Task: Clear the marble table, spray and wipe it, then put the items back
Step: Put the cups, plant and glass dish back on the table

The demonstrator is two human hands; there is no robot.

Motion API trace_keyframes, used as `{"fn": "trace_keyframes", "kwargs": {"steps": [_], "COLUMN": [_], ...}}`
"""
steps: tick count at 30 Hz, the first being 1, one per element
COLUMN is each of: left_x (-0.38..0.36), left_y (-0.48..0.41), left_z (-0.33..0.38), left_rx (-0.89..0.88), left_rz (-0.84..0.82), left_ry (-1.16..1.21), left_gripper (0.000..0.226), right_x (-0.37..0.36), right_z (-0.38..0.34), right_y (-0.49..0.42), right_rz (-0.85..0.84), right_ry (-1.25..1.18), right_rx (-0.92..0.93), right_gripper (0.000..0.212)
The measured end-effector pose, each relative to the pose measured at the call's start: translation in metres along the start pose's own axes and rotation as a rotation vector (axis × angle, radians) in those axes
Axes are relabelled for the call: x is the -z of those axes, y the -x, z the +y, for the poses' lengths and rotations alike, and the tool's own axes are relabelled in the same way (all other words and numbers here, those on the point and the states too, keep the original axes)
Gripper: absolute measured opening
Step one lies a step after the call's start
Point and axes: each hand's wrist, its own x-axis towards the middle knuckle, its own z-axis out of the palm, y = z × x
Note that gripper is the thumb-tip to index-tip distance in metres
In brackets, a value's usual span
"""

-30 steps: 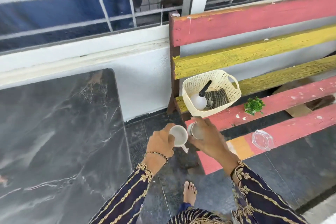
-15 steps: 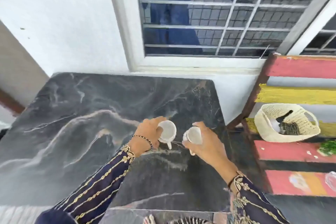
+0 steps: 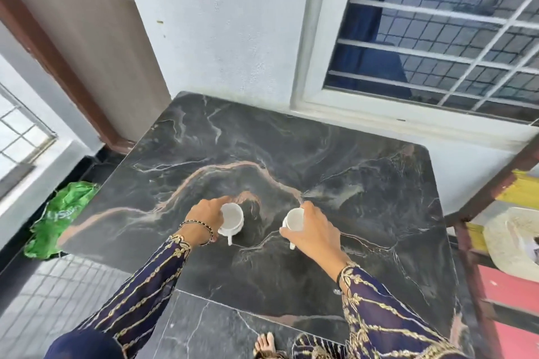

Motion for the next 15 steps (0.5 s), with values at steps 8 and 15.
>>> {"fn": "trace_keyframes", "kwargs": {"steps": [8, 15], "left_x": [0.009, 0.010], "left_y": [-0.025, -0.035], "left_z": [-0.017, -0.026], "left_rx": [-0.053, -0.059], "left_rz": [0.008, 0.035], "left_ry": [-0.045, -0.066], "left_gripper": [0.050, 0.044], "right_x": [-0.014, -0.022], "right_z": [-0.021, -0.022], "right_y": [-0.012, -0.011], "right_rz": [0.022, 0.021], "right_ry": [0.060, 0.114], "right_rx": [-0.035, -0.048], "right_gripper": [0.080, 0.082]}}
